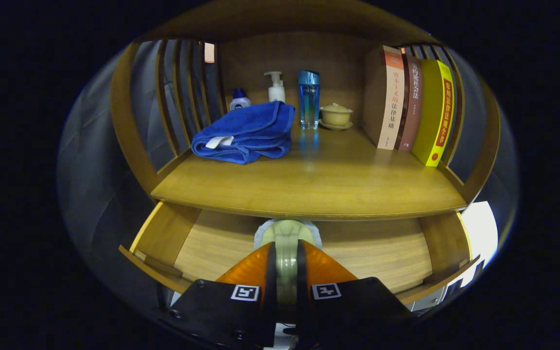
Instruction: Pull open the drawer, take out the items inside it, and place them on the countertop above the cabinet.
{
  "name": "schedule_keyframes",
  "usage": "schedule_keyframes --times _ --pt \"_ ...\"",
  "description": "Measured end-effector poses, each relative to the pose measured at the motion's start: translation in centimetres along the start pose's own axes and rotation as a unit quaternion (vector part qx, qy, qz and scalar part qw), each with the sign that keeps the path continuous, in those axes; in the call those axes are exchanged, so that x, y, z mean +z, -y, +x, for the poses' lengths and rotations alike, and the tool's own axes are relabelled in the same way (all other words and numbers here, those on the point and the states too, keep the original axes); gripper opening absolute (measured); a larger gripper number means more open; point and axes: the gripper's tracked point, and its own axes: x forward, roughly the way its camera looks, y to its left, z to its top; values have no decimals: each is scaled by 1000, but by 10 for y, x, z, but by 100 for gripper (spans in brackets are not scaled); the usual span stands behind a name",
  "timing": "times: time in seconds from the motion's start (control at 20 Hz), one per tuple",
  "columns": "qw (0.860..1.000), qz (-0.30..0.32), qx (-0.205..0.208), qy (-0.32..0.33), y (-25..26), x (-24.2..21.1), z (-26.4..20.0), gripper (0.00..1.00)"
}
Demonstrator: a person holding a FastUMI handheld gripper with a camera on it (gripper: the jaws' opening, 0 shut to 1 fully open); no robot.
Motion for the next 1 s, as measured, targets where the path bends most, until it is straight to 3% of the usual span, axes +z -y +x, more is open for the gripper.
schedule_keyframes --times 0.25,0.65,1.0 --pt "999 23 -3 35 3 2 -2 23" --pt "986 41 -9 159 5 -1 -27 19" --pt "966 -14 -18 257 -7 93 -75 18"
